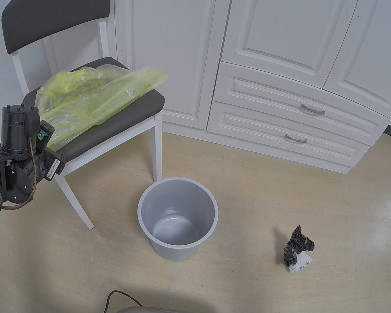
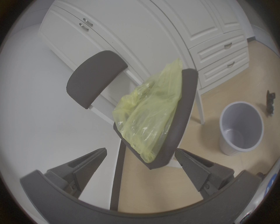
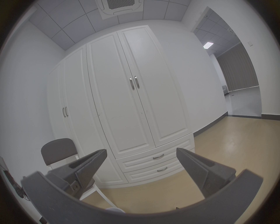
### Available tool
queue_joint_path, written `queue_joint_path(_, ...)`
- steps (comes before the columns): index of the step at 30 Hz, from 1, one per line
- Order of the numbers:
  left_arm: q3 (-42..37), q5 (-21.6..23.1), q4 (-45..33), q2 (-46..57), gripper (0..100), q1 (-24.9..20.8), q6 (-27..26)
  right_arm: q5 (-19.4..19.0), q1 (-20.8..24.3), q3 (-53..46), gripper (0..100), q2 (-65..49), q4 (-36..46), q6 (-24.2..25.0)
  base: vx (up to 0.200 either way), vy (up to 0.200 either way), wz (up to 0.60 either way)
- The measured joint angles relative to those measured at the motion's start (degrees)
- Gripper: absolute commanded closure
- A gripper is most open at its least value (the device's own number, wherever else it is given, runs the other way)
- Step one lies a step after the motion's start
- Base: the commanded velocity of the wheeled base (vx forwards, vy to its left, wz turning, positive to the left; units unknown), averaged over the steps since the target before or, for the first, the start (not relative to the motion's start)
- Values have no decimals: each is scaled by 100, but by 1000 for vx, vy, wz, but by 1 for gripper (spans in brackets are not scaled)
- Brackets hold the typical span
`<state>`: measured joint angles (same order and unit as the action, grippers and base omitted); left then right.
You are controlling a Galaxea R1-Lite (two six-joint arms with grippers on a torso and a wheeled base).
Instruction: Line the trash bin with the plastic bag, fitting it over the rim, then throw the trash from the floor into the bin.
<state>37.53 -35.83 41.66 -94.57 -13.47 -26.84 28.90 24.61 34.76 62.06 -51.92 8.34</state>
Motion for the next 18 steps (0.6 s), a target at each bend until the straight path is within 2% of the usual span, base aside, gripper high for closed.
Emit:
queue_joint_path(7,78,-18,332,-512,0,319,-127,-13,29,9,0,34,0,-7,0,0,0)
queue_joint_path(18,345,-29,347,-680,0,422,-252,-30,29,11,0,11,0,2,0,0,0)
